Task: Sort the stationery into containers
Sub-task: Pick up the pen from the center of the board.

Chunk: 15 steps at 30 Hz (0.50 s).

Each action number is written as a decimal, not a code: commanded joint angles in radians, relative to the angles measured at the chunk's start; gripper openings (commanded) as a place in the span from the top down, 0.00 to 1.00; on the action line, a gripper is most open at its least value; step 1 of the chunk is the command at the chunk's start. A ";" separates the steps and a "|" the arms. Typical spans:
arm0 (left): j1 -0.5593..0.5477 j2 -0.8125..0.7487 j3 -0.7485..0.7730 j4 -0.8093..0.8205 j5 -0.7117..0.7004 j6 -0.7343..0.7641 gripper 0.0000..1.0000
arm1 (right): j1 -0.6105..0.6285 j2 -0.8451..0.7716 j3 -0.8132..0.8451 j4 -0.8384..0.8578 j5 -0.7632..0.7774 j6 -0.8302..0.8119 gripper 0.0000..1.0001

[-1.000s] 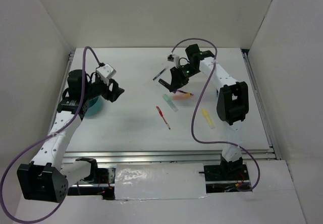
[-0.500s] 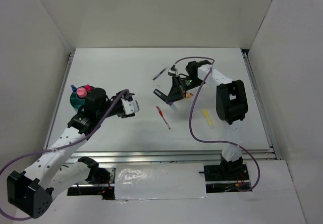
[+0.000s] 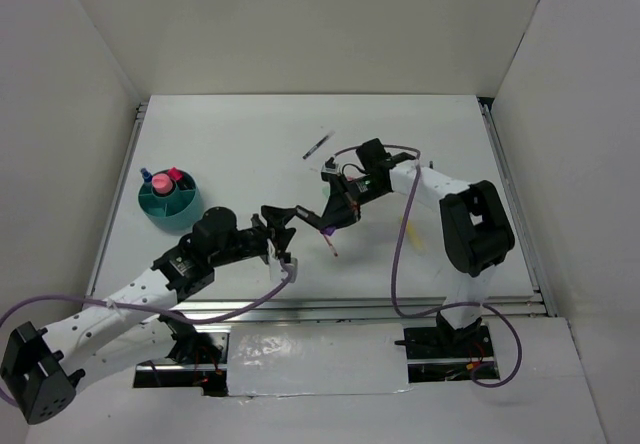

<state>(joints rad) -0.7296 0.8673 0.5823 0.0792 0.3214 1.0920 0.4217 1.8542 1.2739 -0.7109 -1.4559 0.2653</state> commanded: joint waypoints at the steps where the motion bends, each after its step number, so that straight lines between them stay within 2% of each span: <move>1: -0.042 -0.020 0.022 0.067 0.021 0.052 0.40 | -0.012 -0.076 -0.088 0.347 0.009 0.355 1.00; 5: -0.134 -0.034 0.004 0.080 -0.005 0.062 0.39 | -0.024 -0.110 -0.099 0.350 0.089 0.454 1.00; 11: -0.247 -0.018 -0.024 0.143 -0.065 0.121 0.40 | -0.018 -0.162 -0.071 0.257 0.235 0.557 1.00; 15: -0.274 0.016 -0.018 0.174 -0.091 0.097 0.41 | -0.015 -0.207 -0.109 0.330 0.249 0.673 1.00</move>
<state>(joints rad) -0.9913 0.8680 0.5606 0.1635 0.2539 1.1790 0.3996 1.7218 1.1751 -0.4480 -1.2396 0.8089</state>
